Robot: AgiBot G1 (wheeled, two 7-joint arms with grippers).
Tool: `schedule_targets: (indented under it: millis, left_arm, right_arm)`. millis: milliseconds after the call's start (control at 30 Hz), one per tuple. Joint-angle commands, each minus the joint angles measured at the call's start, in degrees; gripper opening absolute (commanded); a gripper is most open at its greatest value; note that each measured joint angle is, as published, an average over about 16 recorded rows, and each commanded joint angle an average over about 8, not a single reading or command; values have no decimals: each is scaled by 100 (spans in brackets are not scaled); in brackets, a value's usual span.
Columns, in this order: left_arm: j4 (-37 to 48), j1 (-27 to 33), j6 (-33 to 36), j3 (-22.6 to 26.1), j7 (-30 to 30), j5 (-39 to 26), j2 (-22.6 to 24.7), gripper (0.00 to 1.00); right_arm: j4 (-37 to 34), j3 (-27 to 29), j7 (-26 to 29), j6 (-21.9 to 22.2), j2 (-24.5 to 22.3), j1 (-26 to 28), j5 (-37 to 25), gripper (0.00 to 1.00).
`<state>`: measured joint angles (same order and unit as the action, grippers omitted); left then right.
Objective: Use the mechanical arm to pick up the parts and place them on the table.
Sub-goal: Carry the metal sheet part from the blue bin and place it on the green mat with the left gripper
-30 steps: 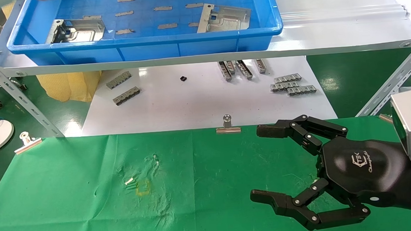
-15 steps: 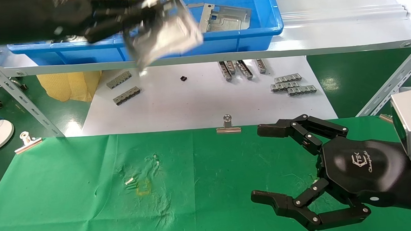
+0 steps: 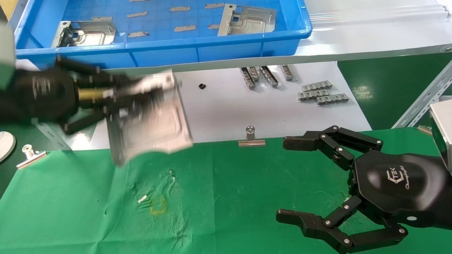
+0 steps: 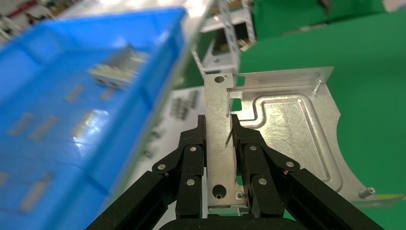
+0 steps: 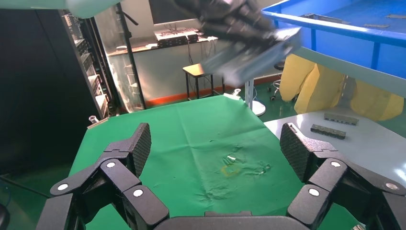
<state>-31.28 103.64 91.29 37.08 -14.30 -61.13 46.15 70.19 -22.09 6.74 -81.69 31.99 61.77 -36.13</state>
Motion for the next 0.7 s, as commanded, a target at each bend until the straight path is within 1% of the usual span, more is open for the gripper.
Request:
schedule_targets:
  millis: [33,133,300,433,533,567,600,700]
  left_arm:
    - [-316,-246,-3,190,20,216,-207,0]
    - [-258,-355,-95,493,-328,-1,-193,0]
    - [76,-394,-135,925,-1115,-550,36,0]
    - [364,-440,-149,1203,-1630,-866,261,0]
    - [693,-441,-281,1308,-1921,-995,441,1]
    - [819,-434,-327,1320,-2000,-1015,497,5]
    - [940,-424,-368,1332,-2083,-1038,549,12]
    - [1282,-390,-460,1348,-2290,-1083,689,49]
  right_arm:
    - [0,0,0,0,0,0,0,100]
    - [0,0,0,0,0,0,0,100]
    - [0,0,0,0,0,0,0,100]
    - [0,0,0,0,0,0,0,100]
    - [0,0,0,0,0,0,0,100]
    - [0,0,0,0,0,0,0,100]
    - [0,0,0,0,0,0,0,100]
    - [0,0,0,0,0,0,0,100]
